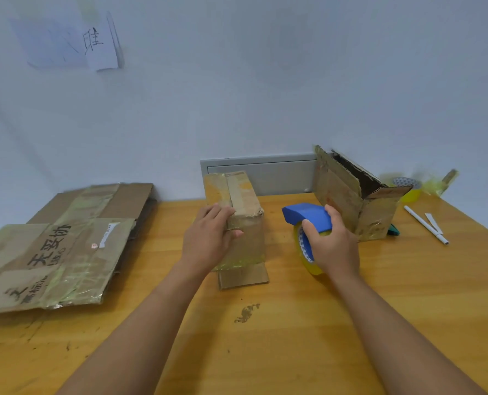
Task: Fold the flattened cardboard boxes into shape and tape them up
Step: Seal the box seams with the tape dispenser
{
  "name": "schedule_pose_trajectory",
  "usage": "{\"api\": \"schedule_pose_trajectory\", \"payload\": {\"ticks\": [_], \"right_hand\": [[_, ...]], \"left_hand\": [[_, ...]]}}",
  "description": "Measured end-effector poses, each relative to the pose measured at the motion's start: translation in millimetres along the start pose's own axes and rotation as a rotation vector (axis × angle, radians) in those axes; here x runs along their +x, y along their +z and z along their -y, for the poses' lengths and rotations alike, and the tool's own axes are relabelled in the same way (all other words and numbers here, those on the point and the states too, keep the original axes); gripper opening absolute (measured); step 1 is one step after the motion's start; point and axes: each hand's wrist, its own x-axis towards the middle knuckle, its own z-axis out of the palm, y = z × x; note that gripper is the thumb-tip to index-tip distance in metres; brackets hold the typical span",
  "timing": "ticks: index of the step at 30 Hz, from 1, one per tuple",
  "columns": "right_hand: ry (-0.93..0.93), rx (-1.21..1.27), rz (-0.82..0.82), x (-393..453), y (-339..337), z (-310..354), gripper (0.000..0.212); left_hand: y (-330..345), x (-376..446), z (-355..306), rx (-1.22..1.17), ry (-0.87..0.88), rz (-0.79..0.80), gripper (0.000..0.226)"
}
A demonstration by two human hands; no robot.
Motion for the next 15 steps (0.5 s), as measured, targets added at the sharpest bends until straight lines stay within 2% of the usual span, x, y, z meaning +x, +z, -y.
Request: {"api": "schedule_pose_trajectory", "payload": {"ticks": [10,15], "right_hand": [[-0.02,-0.018,0.012,2.4,-0.3,1.0,0.066],[-0.028,0.0,0.014,-1.3,-1.4,-1.0,0.067]], "left_hand": [[0.9,4.8,-4.7,-0.045,-0.052,-0.016,0.039],[-4.5,7.0,-0.1,0.001,0.0,0.117,0.058]]}}
